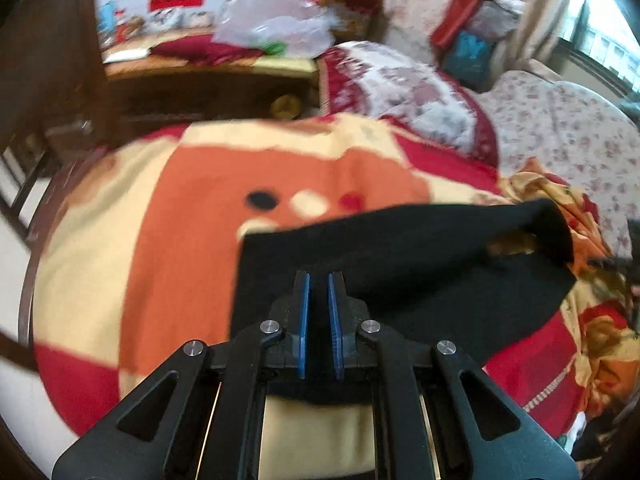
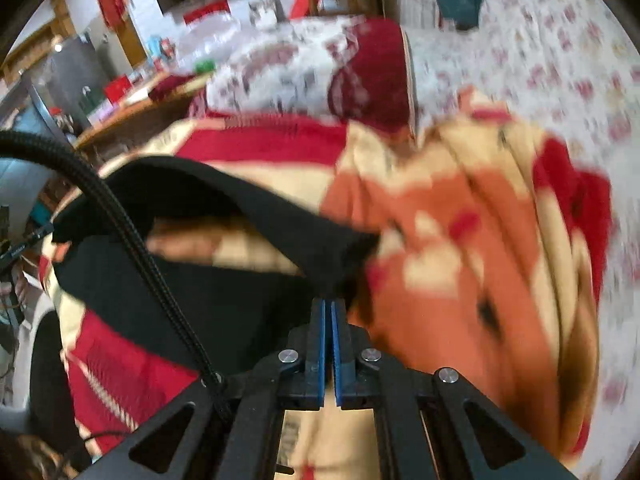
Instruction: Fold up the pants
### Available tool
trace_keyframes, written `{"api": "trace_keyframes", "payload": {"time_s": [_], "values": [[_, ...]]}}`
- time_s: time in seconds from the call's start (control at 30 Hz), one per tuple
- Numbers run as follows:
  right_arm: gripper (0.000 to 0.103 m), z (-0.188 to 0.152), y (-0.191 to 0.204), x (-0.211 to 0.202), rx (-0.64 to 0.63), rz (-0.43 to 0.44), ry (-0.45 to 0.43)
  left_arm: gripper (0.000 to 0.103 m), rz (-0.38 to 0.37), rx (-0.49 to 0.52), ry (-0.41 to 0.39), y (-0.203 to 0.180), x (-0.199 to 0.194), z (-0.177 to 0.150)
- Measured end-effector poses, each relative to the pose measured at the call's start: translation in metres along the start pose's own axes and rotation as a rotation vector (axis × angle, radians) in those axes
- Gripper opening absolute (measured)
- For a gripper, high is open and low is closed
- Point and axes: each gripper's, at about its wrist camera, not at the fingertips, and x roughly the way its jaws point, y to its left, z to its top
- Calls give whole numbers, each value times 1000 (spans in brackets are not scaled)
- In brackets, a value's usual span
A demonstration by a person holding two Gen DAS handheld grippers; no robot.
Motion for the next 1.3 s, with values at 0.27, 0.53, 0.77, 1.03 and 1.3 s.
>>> {"api": "trace_keyframes", "payload": {"time_s": [0.27, 0.53, 0.77, 1.03, 1.3], "values": [[21, -13, 14, -22, 61, 108, -33, 9, 34, -159, -11, 20, -21, -14], [63, 3, 102, 12, 155, 484, -77, 47, -45, -334, 10, 13, -27, -16], [63, 31, 171, 68, 188, 595, -57, 55, -159, -542, 37, 2, -24, -24], [63, 42, 195, 99, 280, 617, -33, 55, -175, -665, 34, -19, 1, -32], [63, 44, 183, 123, 408, 648, 12, 55, -135, -730, 10, -20, 23, -20]]}}
